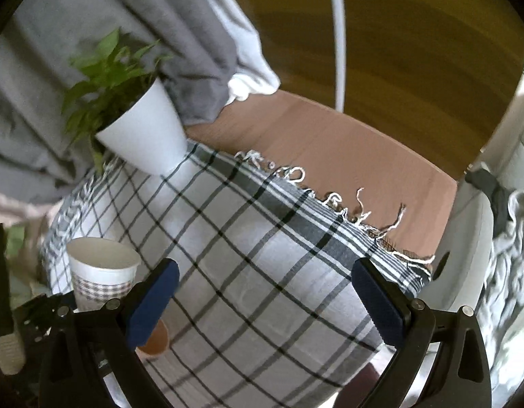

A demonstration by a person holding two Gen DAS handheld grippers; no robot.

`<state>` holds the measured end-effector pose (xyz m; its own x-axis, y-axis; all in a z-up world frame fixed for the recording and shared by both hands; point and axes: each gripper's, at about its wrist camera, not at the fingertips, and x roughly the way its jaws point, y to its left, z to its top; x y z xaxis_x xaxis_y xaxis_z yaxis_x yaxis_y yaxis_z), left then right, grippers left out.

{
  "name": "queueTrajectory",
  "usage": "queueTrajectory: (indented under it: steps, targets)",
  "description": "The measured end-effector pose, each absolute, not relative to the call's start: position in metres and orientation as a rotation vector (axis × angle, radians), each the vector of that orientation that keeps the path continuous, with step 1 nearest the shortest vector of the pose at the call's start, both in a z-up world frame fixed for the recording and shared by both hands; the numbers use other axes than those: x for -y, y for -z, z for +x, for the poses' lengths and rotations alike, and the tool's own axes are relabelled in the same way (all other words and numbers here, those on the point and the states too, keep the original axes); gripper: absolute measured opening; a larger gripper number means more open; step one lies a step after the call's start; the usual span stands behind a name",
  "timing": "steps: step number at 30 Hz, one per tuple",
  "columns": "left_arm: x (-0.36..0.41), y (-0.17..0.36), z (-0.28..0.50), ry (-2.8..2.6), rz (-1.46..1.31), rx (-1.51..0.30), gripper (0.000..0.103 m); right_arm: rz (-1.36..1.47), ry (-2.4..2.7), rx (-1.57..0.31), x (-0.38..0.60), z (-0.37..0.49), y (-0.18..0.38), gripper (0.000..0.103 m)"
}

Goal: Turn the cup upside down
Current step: 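Lift the paper cup with the left tool and carry it toward the right tool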

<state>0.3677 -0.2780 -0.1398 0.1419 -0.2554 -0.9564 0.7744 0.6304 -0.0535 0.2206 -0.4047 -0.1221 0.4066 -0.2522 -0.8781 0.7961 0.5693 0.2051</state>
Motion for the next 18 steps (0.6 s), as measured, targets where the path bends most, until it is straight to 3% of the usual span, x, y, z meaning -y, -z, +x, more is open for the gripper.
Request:
queueTrajectory:
  steps: [18]
  targets:
    - [0.222,0.194,0.284,0.425,0.068,-1.395,0.067,0.364,0.404,-1.081,0.406,0.216,0.139,0.102]
